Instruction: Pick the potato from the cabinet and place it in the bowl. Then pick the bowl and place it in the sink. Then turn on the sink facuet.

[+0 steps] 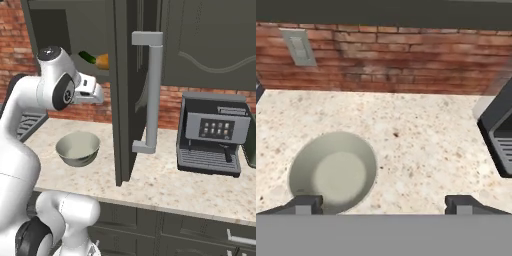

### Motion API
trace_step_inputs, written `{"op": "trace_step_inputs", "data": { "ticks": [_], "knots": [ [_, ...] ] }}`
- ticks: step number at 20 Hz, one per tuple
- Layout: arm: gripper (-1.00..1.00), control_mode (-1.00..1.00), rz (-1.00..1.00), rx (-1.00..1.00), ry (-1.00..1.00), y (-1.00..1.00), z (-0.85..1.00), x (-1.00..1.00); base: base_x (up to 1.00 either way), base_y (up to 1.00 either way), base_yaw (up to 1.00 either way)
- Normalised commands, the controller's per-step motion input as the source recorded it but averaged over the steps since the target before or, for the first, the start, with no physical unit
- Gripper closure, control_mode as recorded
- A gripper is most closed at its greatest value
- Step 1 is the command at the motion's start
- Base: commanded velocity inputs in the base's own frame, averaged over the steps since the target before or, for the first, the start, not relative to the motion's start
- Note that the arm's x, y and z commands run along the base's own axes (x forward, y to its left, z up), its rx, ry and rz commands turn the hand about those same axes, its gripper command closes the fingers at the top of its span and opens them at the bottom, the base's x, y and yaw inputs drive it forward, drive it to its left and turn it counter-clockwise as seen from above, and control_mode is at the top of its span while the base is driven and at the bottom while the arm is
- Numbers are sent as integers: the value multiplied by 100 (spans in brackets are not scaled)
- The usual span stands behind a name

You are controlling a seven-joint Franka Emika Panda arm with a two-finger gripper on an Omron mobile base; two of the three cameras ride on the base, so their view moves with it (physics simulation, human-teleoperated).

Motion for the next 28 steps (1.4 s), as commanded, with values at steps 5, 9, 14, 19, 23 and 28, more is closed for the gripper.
{"op": "trace_step_inputs", "data": {
  "ticks": [5,9,14,19,23,28],
  "knots": [
    [-100,-100,-20,1,0,-8,86,34,0,0,0],
    [-100,-100,-16,0,-3,0,55,46,0,0,0],
    [-100,-100,-5,0,-1,0,29,51,0,0,0],
    [-100,-100,0,0,-3,0,-1,57,0,0,0],
    [-100,-100,8,0,-16,0,-2,23,0,0,0],
    [-100,-100,9,0,-17,0,0,18,0,0,0]
  ]
}}
